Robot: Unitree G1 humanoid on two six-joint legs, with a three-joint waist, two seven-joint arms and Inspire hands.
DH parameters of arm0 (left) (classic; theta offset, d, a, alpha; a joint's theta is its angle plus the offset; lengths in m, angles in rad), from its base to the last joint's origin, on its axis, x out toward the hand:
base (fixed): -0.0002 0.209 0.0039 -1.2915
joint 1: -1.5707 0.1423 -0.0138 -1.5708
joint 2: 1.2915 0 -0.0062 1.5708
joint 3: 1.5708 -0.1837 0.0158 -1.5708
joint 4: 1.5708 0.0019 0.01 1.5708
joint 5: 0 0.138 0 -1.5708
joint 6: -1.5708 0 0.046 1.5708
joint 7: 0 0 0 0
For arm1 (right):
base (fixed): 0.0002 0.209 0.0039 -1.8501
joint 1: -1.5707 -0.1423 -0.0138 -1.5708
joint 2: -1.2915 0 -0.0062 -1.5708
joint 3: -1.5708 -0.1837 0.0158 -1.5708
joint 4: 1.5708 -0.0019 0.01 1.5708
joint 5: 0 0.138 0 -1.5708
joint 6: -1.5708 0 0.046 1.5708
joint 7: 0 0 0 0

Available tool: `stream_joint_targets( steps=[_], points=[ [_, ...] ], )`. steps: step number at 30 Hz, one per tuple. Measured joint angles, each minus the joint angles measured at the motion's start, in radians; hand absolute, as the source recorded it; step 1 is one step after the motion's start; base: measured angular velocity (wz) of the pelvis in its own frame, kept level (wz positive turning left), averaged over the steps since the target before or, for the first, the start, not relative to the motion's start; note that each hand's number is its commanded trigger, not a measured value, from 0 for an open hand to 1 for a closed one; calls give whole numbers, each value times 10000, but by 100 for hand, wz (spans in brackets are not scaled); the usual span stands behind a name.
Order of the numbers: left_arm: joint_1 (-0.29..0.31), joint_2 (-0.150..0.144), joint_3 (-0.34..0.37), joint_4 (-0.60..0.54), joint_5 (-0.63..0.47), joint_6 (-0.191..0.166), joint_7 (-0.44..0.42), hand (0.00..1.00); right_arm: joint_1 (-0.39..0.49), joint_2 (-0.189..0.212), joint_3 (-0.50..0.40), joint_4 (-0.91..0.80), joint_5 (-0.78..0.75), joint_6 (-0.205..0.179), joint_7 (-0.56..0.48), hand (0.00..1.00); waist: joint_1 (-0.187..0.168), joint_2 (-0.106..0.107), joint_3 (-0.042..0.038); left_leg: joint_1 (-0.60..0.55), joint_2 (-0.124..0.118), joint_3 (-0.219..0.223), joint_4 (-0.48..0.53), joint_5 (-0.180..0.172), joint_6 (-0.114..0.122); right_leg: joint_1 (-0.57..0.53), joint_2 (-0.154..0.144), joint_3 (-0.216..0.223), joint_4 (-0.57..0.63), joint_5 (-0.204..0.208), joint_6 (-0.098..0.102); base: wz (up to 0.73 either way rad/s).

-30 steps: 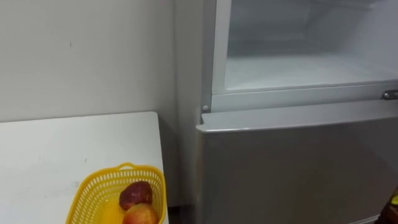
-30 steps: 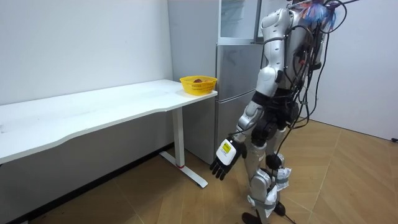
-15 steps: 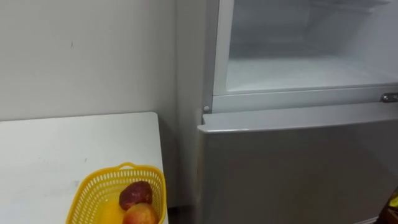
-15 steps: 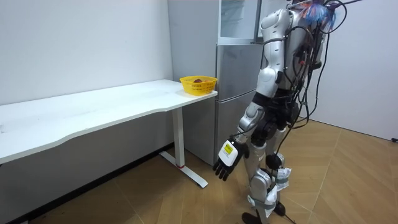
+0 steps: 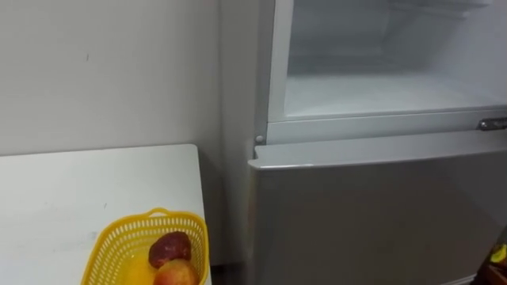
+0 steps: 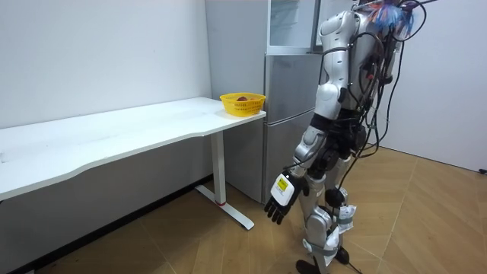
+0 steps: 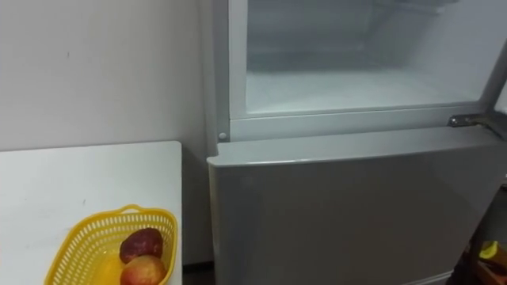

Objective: Retrieve from the upper fridge

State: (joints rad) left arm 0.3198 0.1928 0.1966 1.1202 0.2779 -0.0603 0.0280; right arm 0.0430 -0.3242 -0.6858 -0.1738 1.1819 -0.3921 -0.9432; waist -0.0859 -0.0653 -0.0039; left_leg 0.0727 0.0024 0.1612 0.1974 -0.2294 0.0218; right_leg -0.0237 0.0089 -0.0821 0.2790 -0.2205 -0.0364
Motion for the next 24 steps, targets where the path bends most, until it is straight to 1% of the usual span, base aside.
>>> stream_joint_targets(
  steps=[4,6,8,10,12,15,17,19,21,23,24],
  points=[
    [20,-108,41,11,87,-16,-38,0,3,3,170,2,-43,6,239,0,19,-3,3,1,-3,0,20,0,0,1,-78,-90,13,-37,10,0],
    [25,-231,410,15,112,-20,-203,0,89,16,184,2,-172,63,512,0,23,-3,3,-11,-3,1,24,0,0,-4,-91,-108,10,-38,11,0],
    [52,-307,668,22,162,-18,-394,0,200,20,182,2,-597,253,926,0,-4,-3,3,-98,2,0,63,0,0,-77,-117,-118,11,-32,5,0],
    [78,-321,744,28,191,-16,-428,0,270,20,191,2,-825,418,1291,0,2,-3,3,-114,6,-2,61,0,0,-105,-116,-105,22,-23,-9,-2],
    [86,-322,743,30,189,-12,-439,0,282,20,352,4,-966,451,1661,0,-5,3,6,-98,15,20,55,1,-1,-103,-106,-69,37,-15,-23,-7],
    [75,-297,750,34,186,-20,-526,0,394,17,528,13,-1766,807,2591,0,-61,-19,17,-44,27,48,5,13,-21,-116,-77,3,94,-1,-51,-6],
    [66,-257,752,26,208,-21,-679,0,412,18,745,14,-2371,1109,3459,0,-101,-94,53,-18,44,76,2,25,-41,-121,-67,14,122,-3,-72,-2],
    [66,-251,750,17,328,-20,-852,0,430,17,1061,14,-2603,1256,4008,0,-97,-130,50,-14,59,130,26,26,-42,-123,-67,18,136,-1,-75,-5],
    [65,-224,751,1,380,-21,-915,0,427,-34,1327,14,-2908,1443,4546,0,-89,-223,49,-19,66,134,54,29,-47,-126,-64,31,146,-2,-76,0],
    [65,-122,747,8,380,2,-983,0,450,-191,1766,84,-3376,1830,5454,0,-16,-423,45,-17,89,130,77,35,-57,-111,-48,26,149,16,-103,0],
    [66,-112,746,8,380,14,-983,0,450,-250,1820,84,-3451,1939,5637,0,7,-472,47,-14,93,125,84,35,-57,-97,-49,17,146,24,-113,3]
  ],
)
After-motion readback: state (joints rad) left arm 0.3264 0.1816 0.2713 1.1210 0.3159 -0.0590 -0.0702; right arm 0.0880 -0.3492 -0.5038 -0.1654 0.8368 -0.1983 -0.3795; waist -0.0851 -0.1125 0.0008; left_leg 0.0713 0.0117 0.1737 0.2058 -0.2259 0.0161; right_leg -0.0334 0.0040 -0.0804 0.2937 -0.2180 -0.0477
